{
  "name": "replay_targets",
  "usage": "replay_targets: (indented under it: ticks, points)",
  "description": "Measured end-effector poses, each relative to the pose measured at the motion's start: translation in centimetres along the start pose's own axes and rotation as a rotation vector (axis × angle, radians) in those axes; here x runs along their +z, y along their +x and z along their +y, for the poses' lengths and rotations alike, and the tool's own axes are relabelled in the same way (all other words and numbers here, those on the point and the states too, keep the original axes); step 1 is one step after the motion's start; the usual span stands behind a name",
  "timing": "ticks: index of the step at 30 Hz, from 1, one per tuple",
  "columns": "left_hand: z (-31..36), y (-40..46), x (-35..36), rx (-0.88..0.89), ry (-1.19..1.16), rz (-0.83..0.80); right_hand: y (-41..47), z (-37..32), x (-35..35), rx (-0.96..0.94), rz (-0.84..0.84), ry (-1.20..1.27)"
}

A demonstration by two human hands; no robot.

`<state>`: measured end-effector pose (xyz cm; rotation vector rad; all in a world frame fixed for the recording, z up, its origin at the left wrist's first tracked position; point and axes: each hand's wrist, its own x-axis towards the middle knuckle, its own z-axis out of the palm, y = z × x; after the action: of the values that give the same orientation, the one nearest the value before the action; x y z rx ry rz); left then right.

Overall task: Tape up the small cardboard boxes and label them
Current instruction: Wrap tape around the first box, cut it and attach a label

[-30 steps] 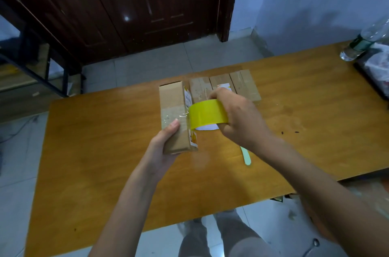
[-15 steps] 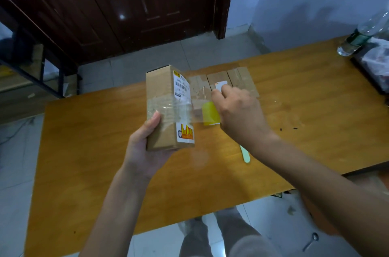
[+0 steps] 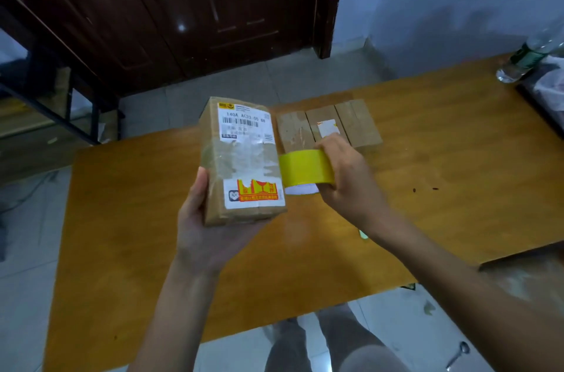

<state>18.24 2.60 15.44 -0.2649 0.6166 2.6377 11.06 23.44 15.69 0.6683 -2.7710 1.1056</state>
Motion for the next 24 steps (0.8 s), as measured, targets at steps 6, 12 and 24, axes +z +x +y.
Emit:
replay_targets:
  ticks: [6,12,24]
  points:
    - [-0.5,0.0,-0.7,0.026,-0.076,-0.013,0.3,-0.4,-0.4,-0.016,0.108,-0.088]
    - [0.0,-0.5,-1.5,0.161,0.131,0.138,1.0,-0.6,-3.3,-0.050,0.119,-0.439]
    - [0.5,-0.8,-0.5,0.112,0.030,0.080,-0.2,0.3,-4.0,-0.046,0.046,-0.588]
